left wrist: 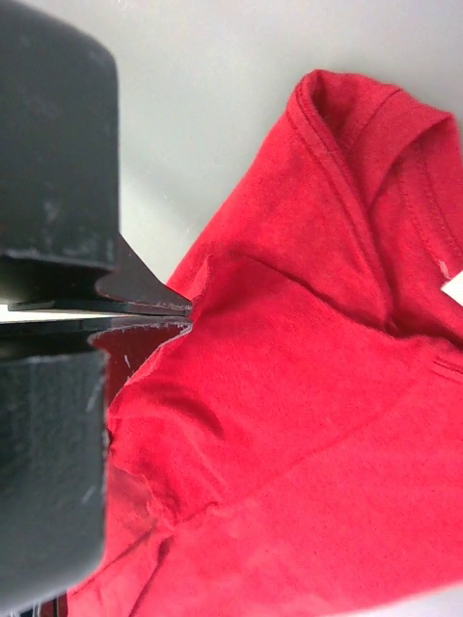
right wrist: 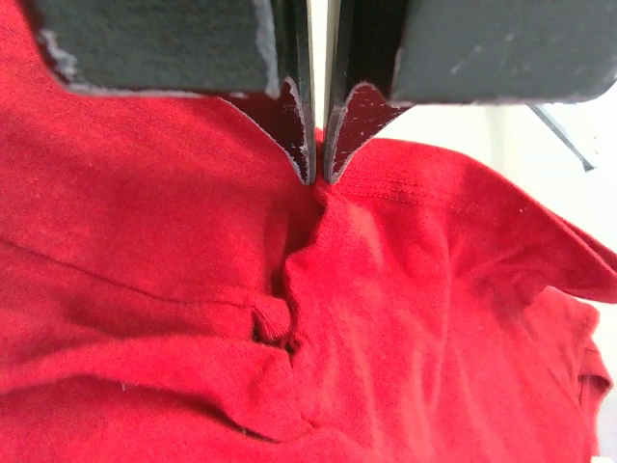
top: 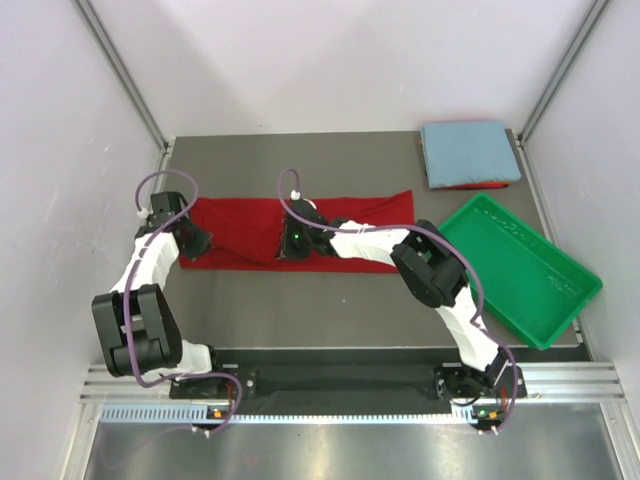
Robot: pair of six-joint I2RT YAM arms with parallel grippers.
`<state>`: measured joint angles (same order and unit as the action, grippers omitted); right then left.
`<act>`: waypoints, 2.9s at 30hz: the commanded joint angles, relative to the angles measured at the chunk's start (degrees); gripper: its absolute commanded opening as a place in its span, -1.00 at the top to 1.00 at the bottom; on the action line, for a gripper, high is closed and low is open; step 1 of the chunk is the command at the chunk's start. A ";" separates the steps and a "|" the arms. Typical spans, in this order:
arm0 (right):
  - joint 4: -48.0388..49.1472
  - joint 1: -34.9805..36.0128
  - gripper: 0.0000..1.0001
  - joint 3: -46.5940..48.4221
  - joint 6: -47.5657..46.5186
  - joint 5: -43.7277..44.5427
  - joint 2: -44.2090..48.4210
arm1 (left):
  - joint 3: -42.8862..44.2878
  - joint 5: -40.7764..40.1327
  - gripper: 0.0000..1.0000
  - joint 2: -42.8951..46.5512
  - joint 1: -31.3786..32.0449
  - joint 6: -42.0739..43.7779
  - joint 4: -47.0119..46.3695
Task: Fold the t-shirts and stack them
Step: Fold the tshirt
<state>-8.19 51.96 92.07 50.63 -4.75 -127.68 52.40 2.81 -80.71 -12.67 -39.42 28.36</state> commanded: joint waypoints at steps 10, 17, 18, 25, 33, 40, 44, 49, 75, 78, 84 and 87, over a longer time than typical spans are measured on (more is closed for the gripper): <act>5.02 -2.57 1.00 6.01 0.70 -2.28 1.38 | 4.99 -5.45 1.00 0.99 -0.34 -0.13 0.03; 6.69 -4.33 1.00 7.33 2.80 -4.12 -0.03 | 9.64 -6.94 1.00 -2.78 -0.25 1.36 -1.11; 7.04 -4.50 1.00 7.42 2.98 -4.30 -0.20 | 10.17 -7.03 1.00 -3.40 -0.25 1.71 -1.20; 7.48 -6.35 1.00 11.45 4.03 -6.40 -2.92 | 13.95 -5.71 1.00 -9.29 -0.25 2.33 -0.94; 9.59 -8.02 0.99 14.10 5.26 -7.99 -5.91 | 15.97 -6.41 1.00 -12.28 -0.25 2.42 -2.08; 10.12 -8.63 0.76 16.91 5.62 -9.74 -8.63 | 20.53 -6.41 1.00 -16.93 -0.25 3.65 -0.94; 10.21 -9.34 0.45 18.14 4.83 -10.89 -8.47 | 23.97 -7.03 0.66 -20.01 -0.25 4.87 -0.85; 8.71 -10.39 0.32 17.00 1.93 -11.15 -5.93 | 26.17 -9.39 0.56 -20.37 0.27 6.98 1.52; 5.54 -8.98 0.72 18.86 -4.84 -20.82 -13.91 | 17.21 -5.25 0.52 -23.70 5.72 9.01 0.64; 6.60 -10.12 0.75 15.43 -5.28 -19.51 -14.00 | 17.65 -10.18 0.52 -25.46 5.29 8.57 2.22; 6.70 -12.24 0.75 12.78 -7.29 -18.80 -12.42 | 19.84 -16.43 0.53 -28.45 4.84 8.22 3.98; 6.34 -12.41 0.74 13.39 -8.00 -20.03 -11.19 | 21.16 -14.94 0.54 -27.58 4.84 8.57 3.37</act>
<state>-0.38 40.86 105.73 45.95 -26.00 -141.10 71.85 -8.23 -107.28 -6.96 -31.53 30.17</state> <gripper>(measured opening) 0.128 0.229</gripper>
